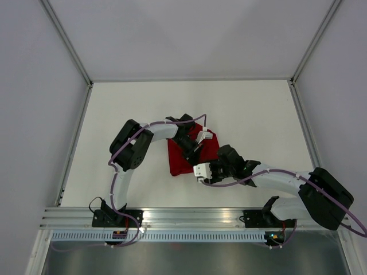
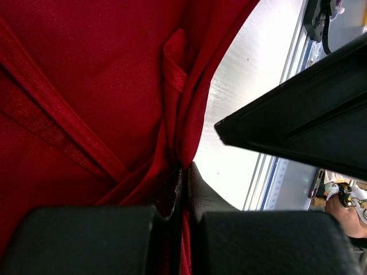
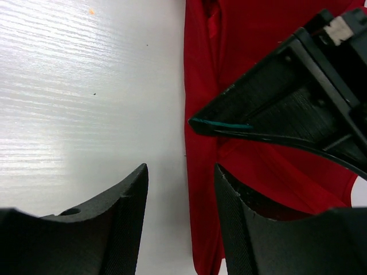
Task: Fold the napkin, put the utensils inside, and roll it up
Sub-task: Roll the napkin with the utensil
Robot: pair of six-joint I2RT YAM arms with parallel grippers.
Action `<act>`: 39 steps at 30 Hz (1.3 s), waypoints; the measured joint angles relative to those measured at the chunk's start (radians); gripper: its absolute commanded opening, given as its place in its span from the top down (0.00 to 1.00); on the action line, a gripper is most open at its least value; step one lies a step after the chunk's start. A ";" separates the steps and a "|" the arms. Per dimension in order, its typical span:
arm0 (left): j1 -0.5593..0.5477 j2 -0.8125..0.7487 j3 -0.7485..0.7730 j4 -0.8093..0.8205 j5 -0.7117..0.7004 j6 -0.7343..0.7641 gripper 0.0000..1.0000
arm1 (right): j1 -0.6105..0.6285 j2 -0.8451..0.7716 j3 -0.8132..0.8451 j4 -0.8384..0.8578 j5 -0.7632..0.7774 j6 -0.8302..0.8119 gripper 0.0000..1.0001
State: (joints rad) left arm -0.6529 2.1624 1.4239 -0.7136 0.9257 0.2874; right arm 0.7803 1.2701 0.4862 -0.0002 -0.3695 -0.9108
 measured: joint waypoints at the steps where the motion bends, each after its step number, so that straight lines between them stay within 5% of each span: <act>1: 0.001 0.003 0.004 -0.002 0.002 0.000 0.98 | 0.013 0.011 -0.003 0.010 0.013 -0.003 0.45; 15: 0.008 0.006 0.008 -0.015 0.027 -0.001 0.98 | 0.098 0.126 -0.007 0.143 0.151 -0.025 0.57; 26: 0.011 0.021 0.011 -0.022 0.055 -0.001 0.98 | 0.101 0.156 -0.006 0.207 0.213 -0.040 0.51; 32: 0.013 0.022 0.019 -0.026 0.060 -0.002 0.98 | 0.106 0.176 -0.002 0.209 0.219 -0.049 0.76; 39: 0.014 0.025 0.031 -0.037 0.070 -0.007 0.75 | 0.106 0.179 0.018 0.158 0.220 -0.055 0.87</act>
State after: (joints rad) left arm -0.6388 2.1872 1.4544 -0.7509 0.9958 0.2806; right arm 0.8864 1.4490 0.5045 0.1577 -0.1497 -0.9661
